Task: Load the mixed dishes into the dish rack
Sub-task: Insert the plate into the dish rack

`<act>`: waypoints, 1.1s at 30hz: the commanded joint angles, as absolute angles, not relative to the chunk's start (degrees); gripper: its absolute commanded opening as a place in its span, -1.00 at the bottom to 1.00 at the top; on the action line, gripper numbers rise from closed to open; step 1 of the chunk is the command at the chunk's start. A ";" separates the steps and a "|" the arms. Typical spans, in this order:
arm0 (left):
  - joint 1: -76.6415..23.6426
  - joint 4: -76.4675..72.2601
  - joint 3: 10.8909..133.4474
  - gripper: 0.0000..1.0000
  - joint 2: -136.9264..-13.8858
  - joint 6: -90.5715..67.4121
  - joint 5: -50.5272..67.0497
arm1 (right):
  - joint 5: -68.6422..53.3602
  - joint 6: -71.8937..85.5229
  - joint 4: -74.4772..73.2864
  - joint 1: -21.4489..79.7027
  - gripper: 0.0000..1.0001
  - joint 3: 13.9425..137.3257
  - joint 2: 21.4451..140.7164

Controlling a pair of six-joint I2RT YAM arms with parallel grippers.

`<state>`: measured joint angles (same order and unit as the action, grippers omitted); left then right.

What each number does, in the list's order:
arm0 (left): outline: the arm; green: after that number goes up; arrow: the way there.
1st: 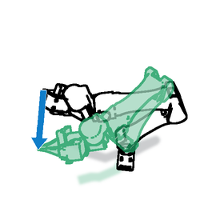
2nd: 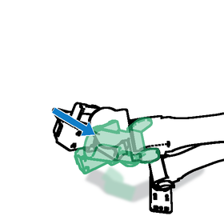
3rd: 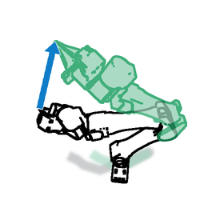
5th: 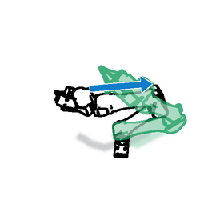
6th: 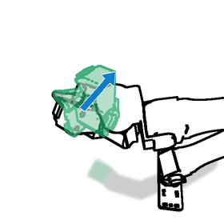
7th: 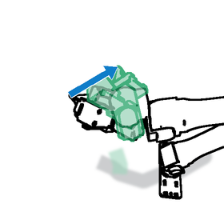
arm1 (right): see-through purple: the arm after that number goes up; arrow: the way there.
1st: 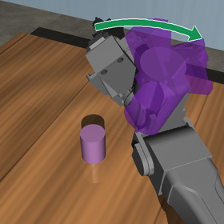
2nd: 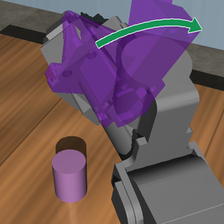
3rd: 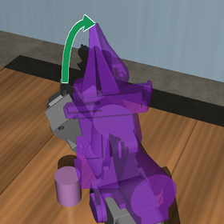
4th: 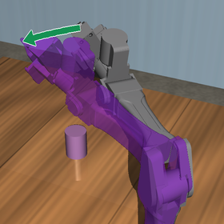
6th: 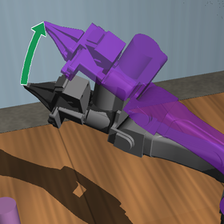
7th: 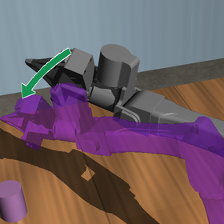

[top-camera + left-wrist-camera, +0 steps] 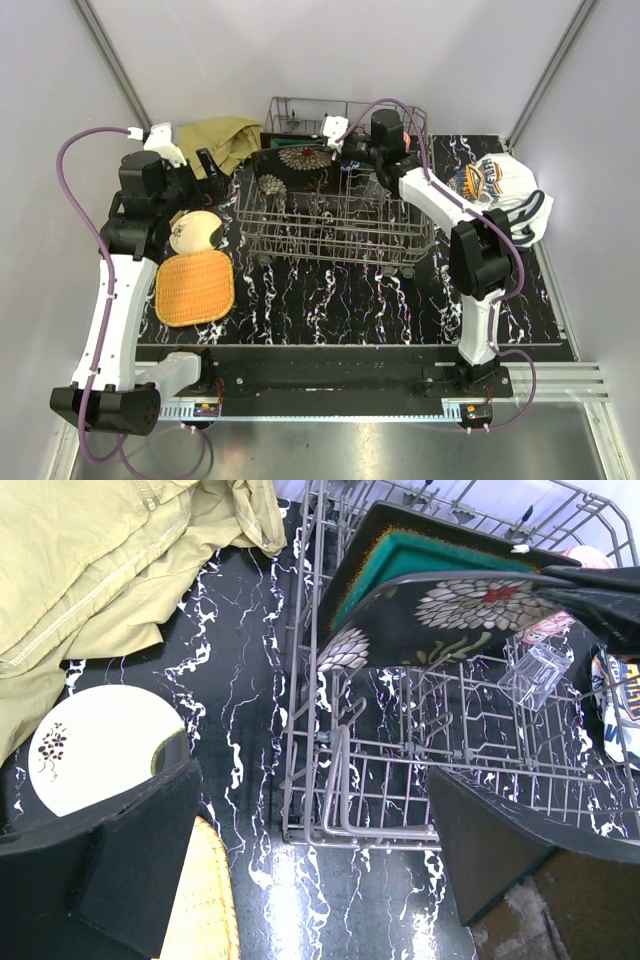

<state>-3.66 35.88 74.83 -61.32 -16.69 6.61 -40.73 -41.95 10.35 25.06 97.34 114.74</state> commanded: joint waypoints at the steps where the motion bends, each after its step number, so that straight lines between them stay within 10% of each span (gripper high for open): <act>1: -3.43 32.26 74.62 0.98 -61.35 -16.26 7.38 | -31.30 -43.24 16.70 25.66 -1.00 97.12 111.97; 33: -3.34 31.99 74.53 0.98 -61.08 -17.14 9.23 | -17.14 -42.01 23.55 26.54 -1.00 99.14 103.45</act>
<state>-3.66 35.00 74.41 -61.34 -16.75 7.57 -29.45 -42.65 12.49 27.86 92.66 111.50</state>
